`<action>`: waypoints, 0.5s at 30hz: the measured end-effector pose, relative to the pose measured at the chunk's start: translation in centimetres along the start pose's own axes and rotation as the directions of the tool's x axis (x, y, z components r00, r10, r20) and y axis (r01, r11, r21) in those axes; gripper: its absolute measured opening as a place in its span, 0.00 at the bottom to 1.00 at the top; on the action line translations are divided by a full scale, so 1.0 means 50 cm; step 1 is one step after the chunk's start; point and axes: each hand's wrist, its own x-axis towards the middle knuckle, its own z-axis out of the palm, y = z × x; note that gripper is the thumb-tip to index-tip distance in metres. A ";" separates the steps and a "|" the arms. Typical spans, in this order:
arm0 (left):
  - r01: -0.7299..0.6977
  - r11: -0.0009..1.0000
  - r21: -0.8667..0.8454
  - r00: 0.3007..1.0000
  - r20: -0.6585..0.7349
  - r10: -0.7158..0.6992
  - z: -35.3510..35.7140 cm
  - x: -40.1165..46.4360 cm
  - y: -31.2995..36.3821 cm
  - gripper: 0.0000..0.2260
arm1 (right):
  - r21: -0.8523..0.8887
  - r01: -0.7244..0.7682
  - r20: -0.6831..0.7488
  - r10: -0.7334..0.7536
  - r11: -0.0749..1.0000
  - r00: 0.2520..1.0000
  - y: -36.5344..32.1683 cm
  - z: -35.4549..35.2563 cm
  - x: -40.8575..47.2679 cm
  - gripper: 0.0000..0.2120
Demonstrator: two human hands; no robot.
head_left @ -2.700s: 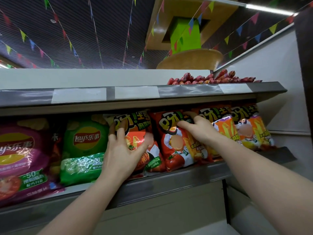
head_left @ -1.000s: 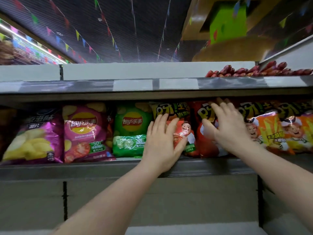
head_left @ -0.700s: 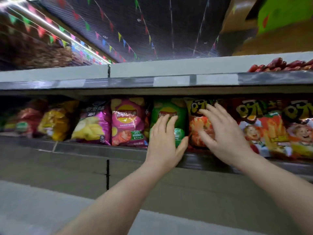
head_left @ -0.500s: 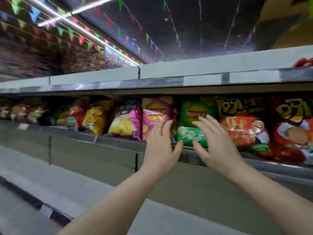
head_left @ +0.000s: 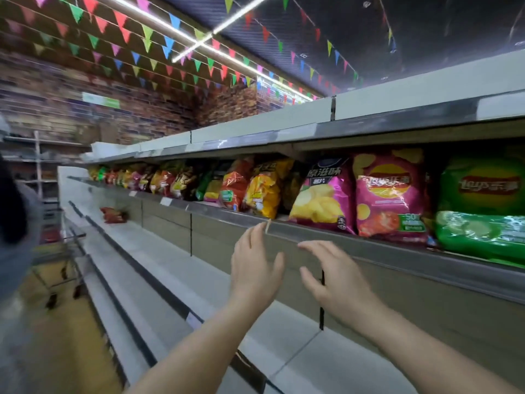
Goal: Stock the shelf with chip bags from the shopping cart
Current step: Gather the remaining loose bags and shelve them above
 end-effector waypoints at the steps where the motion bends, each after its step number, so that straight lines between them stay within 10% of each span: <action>1: 0.022 1.000 -0.004 1.000 0.000 -0.022 -0.004 0.005 -0.024 0.27 | 0.020 0.003 0.014 -0.004 1.000 1.000 -0.005 0.027 0.014 0.20; 15: 0.363 0.932 -0.011 0.931 -0.031 -0.364 -0.057 0.160 -0.394 0.26 | 0.169 -0.043 0.207 0.007 0.985 0.978 -0.074 0.393 0.257 0.19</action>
